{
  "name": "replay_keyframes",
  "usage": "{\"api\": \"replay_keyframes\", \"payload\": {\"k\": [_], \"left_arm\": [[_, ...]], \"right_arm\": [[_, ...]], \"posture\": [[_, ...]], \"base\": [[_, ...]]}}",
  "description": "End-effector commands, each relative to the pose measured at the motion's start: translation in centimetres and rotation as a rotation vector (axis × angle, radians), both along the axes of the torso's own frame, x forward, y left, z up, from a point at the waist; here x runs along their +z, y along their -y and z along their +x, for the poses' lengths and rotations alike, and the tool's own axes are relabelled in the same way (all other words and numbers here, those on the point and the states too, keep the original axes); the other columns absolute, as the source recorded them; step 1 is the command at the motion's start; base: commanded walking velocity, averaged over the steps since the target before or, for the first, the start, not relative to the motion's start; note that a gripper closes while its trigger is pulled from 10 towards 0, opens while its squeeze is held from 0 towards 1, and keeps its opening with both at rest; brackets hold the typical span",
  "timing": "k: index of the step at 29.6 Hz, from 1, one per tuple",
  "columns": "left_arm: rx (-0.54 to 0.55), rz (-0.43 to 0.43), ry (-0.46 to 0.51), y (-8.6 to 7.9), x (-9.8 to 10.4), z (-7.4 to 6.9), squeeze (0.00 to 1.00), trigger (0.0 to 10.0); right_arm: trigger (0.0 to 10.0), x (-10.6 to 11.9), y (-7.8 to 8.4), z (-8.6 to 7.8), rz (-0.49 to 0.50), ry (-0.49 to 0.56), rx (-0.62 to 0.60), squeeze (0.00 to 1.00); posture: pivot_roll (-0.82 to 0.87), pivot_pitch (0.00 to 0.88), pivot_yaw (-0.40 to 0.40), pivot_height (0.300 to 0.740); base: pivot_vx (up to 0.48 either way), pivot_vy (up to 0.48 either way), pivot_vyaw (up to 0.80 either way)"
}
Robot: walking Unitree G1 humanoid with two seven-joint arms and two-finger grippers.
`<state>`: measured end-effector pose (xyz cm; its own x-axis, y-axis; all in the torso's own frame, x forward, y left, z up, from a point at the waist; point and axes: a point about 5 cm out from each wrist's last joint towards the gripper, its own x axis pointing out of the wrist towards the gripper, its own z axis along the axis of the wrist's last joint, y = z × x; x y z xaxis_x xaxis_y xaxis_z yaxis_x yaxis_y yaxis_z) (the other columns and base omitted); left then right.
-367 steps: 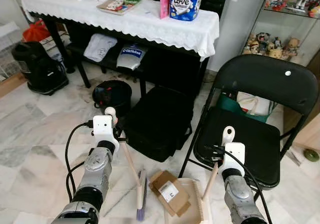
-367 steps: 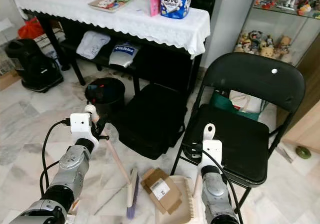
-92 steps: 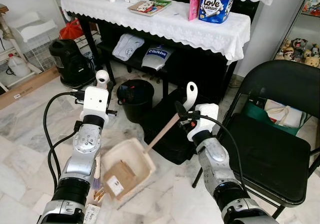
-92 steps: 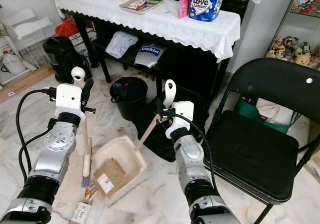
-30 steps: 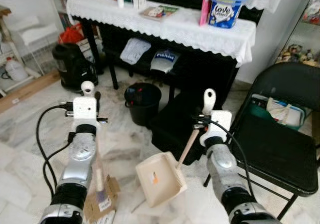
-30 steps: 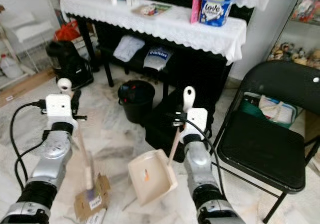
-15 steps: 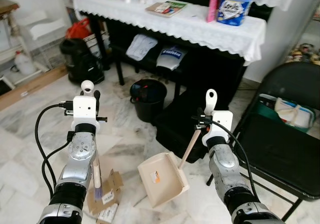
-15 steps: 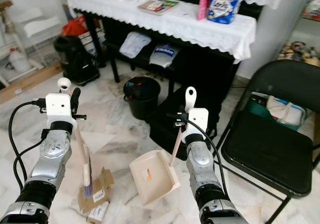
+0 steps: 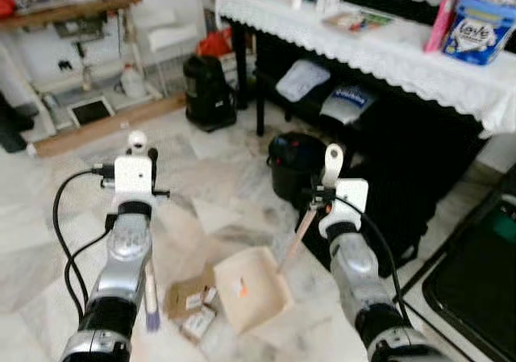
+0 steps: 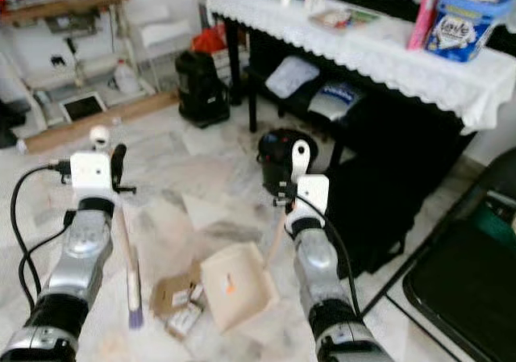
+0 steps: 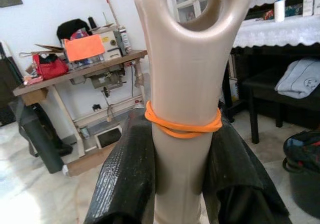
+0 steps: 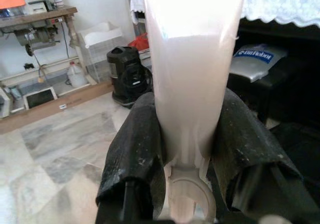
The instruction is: Sweep floor
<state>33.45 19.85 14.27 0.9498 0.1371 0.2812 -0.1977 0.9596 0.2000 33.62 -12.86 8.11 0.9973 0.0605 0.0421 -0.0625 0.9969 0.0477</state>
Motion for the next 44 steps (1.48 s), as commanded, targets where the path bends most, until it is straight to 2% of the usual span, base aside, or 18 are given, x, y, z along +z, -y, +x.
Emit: {"api": "replay_keyframes", "payload": {"k": [1, 7, 12, 27, 36, 39, 44], "left_arm": [[-0.011, 0.004, 0.039, 0.2, 0.9, 0.2, 0.00, 10.0], [-0.014, 0.004, 0.037, 0.3, 0.9, 0.2, 0.00, 10.0], [-0.017, 0.002, 0.035, 0.3, 0.9, 0.3, 0.00, 10.0], [-0.027, 0.004, 0.037, 0.4, 1.0, 0.4, 0.00, 10.0], [-0.036, 0.005, 0.026, 0.5, 0.7, 0.4, 0.00, 10.0], [-0.044, 0.007, 0.021, 0.7, 0.6, 0.4, 0.00, 10.0], [-0.050, 0.008, 0.017, 0.8, 0.4, 0.3, 0.00, 10.0]], "right_arm": [[10.0, 0.9, 0.4, 0.5, 0.000, 0.034, -0.028, 0.00], [10.0, 0.9, 0.7, 0.6, 0.004, 0.028, -0.043, 0.00], [10.0, 1.0, 0.6, 0.6, 0.008, 0.032, -0.045, 0.00], [10.0, 0.9, 1.0, 0.7, -0.012, 0.023, -0.083, 0.00], [10.0, 0.7, 1.2, 0.7, -0.036, 0.007, -0.106, 0.00], [10.0, 0.7, 1.3, 0.6, -0.058, 0.013, -0.121, 0.00], [10.0, 0.6, 1.5, 0.6, -0.041, 0.009, -0.145, 0.00]], "posture": [[0.02, 0.000, 0.032, 0.740], [0.02, 0.000, 0.030, 0.740], [0.02, 0.000, 0.031, 0.740], [0.02, 0.000, 0.036, 0.740], [0.02, 0.000, 0.039, 0.740], [0.02, 0.000, 0.040, 0.740], [0.02, 0.000, 0.040, 0.740]], "base": [[0.000, 0.304, 0.00], [0.000, 0.308, 0.00], [0.000, 0.377, -0.62], [0.000, 0.401, 0.00], [0.000, 0.480, -0.63], [0.000, 0.480, 0.00], [0.000, 0.480, 0.00]]}}
